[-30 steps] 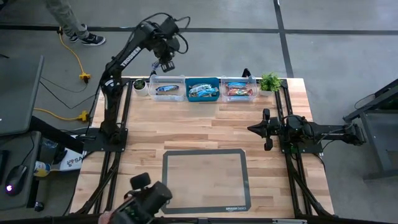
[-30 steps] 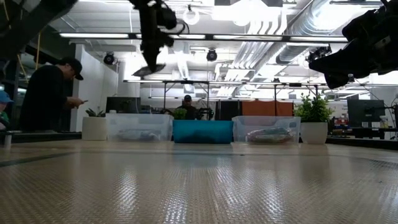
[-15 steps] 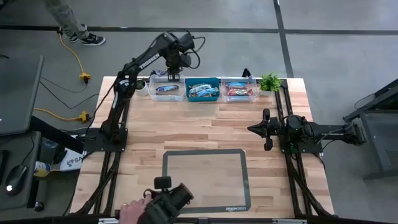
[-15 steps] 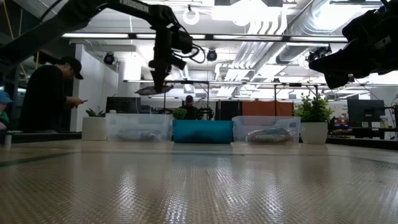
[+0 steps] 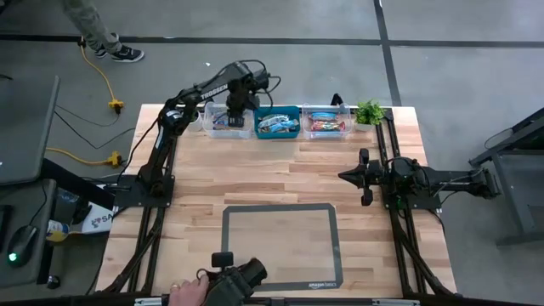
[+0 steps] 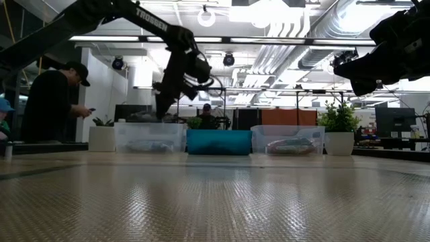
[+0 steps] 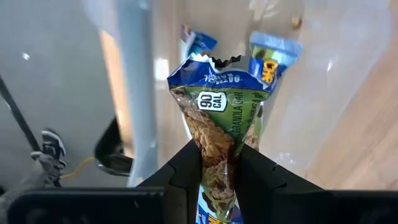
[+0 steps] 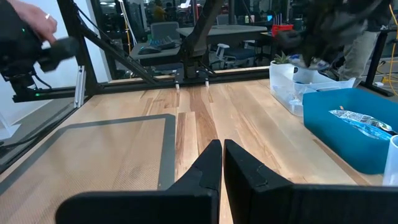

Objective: Pick and place Granola Bars by type
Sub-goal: Put the blue granola bar into the left transparent bin

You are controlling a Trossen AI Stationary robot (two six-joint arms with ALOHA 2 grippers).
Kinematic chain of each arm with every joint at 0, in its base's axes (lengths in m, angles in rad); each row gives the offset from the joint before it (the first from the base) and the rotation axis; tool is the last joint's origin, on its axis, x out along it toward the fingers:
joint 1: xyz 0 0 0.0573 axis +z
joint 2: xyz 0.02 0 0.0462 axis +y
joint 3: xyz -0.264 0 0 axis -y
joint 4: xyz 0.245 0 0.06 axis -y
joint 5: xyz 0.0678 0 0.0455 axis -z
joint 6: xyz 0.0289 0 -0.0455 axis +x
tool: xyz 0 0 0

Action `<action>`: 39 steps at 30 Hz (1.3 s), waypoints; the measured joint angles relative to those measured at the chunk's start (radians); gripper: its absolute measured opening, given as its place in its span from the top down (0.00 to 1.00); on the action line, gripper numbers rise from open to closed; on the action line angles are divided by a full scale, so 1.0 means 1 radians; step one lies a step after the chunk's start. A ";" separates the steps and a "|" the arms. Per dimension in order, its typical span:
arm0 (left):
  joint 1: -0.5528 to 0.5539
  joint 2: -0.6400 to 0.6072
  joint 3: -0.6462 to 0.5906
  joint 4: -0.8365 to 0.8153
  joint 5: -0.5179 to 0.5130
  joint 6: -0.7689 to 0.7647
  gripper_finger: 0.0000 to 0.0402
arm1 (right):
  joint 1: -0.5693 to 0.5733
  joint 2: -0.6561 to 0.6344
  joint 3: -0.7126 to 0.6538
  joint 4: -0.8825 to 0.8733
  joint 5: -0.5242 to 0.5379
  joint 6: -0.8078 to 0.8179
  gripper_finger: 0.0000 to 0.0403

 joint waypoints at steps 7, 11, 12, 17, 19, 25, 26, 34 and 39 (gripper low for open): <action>0.000 0.000 -0.147 0.052 -0.004 0.012 0.81 | 0.000 0.000 0.000 0.000 0.000 0.000 1.00; 0.000 0.000 -0.202 0.118 -0.011 0.037 0.81 | 0.000 0.000 0.000 0.000 0.000 0.000 1.00; -0.001 0.000 -0.211 0.133 -0.016 0.049 0.81 | 0.000 0.000 0.000 0.000 0.000 0.000 1.00; -0.009 0.000 -0.242 0.161 -0.053 0.132 0.81 | 0.000 0.000 0.000 0.000 0.000 0.000 1.00; -0.010 0.000 -0.246 0.171 -0.059 0.165 0.81 | 0.000 0.000 0.000 0.000 0.000 0.000 1.00; -0.015 0.000 -0.249 0.206 -0.055 0.252 0.81 | 0.000 0.000 0.000 0.000 0.000 0.000 1.00; -0.015 0.000 -0.249 0.211 -0.053 0.257 0.81 | 0.000 0.000 0.000 0.000 0.000 0.000 1.00; -0.022 0.000 -0.248 0.237 -0.009 0.259 0.77 | 0.000 0.000 0.000 0.000 0.000 0.000 1.00; -0.022 0.000 -0.248 0.240 -0.013 0.258 0.63 | 0.000 0.000 0.000 0.000 0.000 0.000 1.00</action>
